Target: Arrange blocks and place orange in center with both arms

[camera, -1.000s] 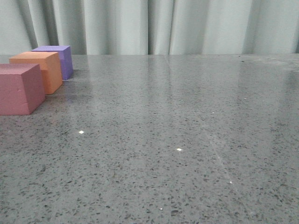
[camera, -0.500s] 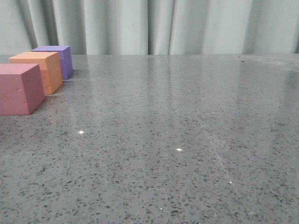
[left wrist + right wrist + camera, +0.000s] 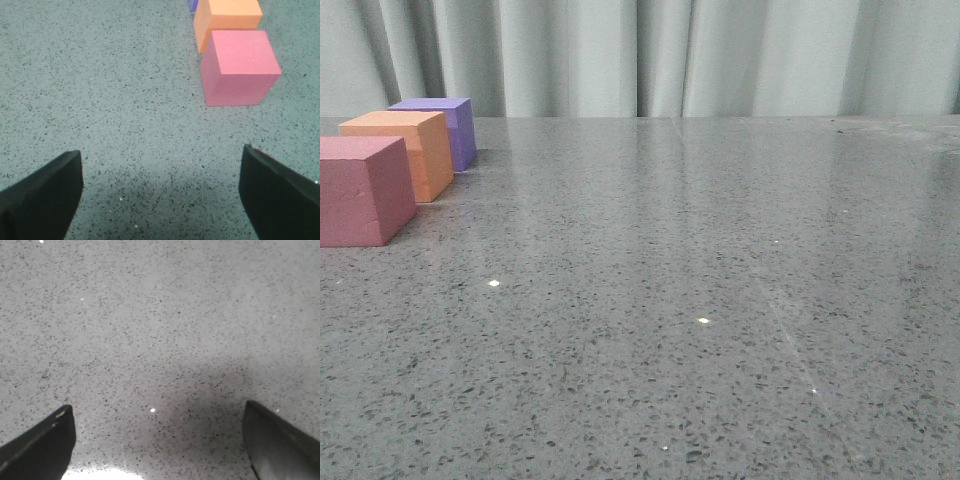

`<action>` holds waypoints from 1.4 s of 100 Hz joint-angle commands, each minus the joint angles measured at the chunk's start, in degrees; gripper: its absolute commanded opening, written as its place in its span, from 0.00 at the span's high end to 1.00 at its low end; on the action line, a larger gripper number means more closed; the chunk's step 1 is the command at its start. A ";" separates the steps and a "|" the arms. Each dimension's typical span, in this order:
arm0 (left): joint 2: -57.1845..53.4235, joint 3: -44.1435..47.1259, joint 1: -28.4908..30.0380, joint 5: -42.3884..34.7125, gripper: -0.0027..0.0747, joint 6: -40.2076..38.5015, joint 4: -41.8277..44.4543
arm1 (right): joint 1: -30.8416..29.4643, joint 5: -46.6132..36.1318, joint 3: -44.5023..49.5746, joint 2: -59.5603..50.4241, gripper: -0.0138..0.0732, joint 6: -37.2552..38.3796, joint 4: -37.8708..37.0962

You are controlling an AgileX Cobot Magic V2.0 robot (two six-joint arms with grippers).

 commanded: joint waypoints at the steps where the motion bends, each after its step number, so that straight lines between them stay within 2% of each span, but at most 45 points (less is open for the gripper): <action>1: 0.14 -1.46 0.07 -3.59 0.18 -0.56 0.29 | -0.16 -2.68 -1.27 -0.15 0.08 -0.39 0.31; 23: 0.14 -1.46 0.07 -4.10 0.20 -0.56 0.92 | -0.16 -1.12 -1.27 -0.15 0.08 -0.39 1.42; 34: 0.14 -1.46 0.07 -4.10 0.27 -0.56 0.92 | -0.16 -0.49 -1.27 -0.15 0.09 -0.39 1.42; 46: 0.14 -1.46 0.07 -4.10 0.37 -0.56 0.92 | -0.16 0.51 -1.27 -0.15 0.19 -0.39 1.71; 60: 0.14 -1.46 0.07 -4.12 0.53 -0.56 0.92 | -0.16 2.33 -1.27 -0.15 0.41 -0.39 2.85; 72: 0.14 -1.46 0.07 -5.08 0.70 -0.56 0.92 | -0.16 3.33 -1.27 -0.15 0.69 -0.39 2.85; 84: 0.14 -1.46 0.07 -5.79 0.90 -0.56 0.92 | -0.16 3.33 -1.27 -0.15 0.93 -0.39 2.85; 89: 0.14 -1.46 0.07 -6.26 0.99 -0.56 0.92 | -0.16 3.26 -1.27 -0.15 0.92 -0.39 2.90; 140: 0.14 -1.46 0.07 -6.93 0.99 -0.56 0.92 | -0.16 3.13 -1.27 -0.15 0.92 -0.39 2.90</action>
